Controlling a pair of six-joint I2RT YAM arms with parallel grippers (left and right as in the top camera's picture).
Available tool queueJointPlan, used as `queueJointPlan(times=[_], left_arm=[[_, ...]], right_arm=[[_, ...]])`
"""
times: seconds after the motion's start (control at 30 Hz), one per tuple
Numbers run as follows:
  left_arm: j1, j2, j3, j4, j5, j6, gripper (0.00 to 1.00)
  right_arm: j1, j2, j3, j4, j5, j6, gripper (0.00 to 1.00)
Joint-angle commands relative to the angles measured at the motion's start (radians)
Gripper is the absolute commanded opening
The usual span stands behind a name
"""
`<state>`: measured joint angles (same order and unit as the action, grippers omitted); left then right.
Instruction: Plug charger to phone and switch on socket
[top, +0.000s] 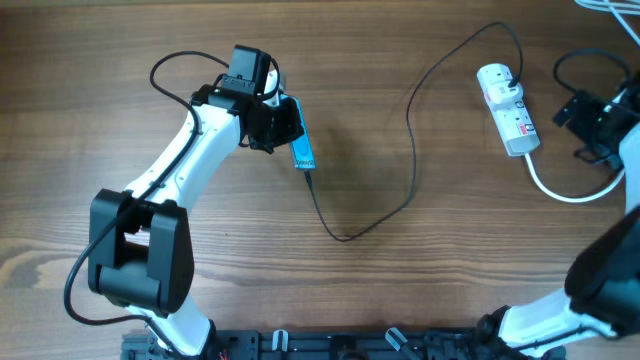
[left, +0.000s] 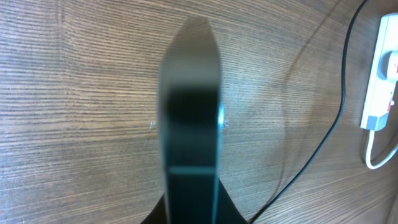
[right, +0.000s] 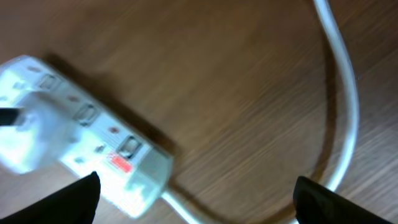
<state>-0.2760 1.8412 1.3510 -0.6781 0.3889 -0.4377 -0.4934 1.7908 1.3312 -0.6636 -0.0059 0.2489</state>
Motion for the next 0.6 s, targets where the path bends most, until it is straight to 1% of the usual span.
queueJointPlan(times=[0.0,0.07,0.17,0.2,0.27,0.3,0.57], left_arm=[[-0.004,0.005,0.008,0.006,0.002,0.023,0.04],[-0.004,0.005,0.008,0.006,0.002,0.023,0.04],[-0.004,0.005,0.008,0.005,0.002,0.023,0.05],[-0.004,0.005,0.008,0.005,0.002,0.023,0.06],[-0.004,0.005,0.008,0.006,0.002,0.023,0.07],[-0.004,0.005,0.008,0.006,0.002,0.023,0.07],[-0.004,0.005,0.008,0.012,0.002,0.023,0.08]], right_arm=[[0.004,0.111,-0.004,0.074,0.006,0.013,1.00],[0.005,0.168,-0.004,0.132,-0.004,0.011,1.00],[0.006,0.226,-0.004,0.234,-0.180,-0.060,1.00],[0.010,0.235,-0.004,0.259,-0.184,-0.074,1.00],[0.024,0.259,-0.004,0.307,-0.168,-0.167,1.00],[0.029,0.269,-0.004,0.324,-0.166,-0.185,1.00],[0.050,0.297,-0.004,0.409,-0.166,-0.198,1.00]])
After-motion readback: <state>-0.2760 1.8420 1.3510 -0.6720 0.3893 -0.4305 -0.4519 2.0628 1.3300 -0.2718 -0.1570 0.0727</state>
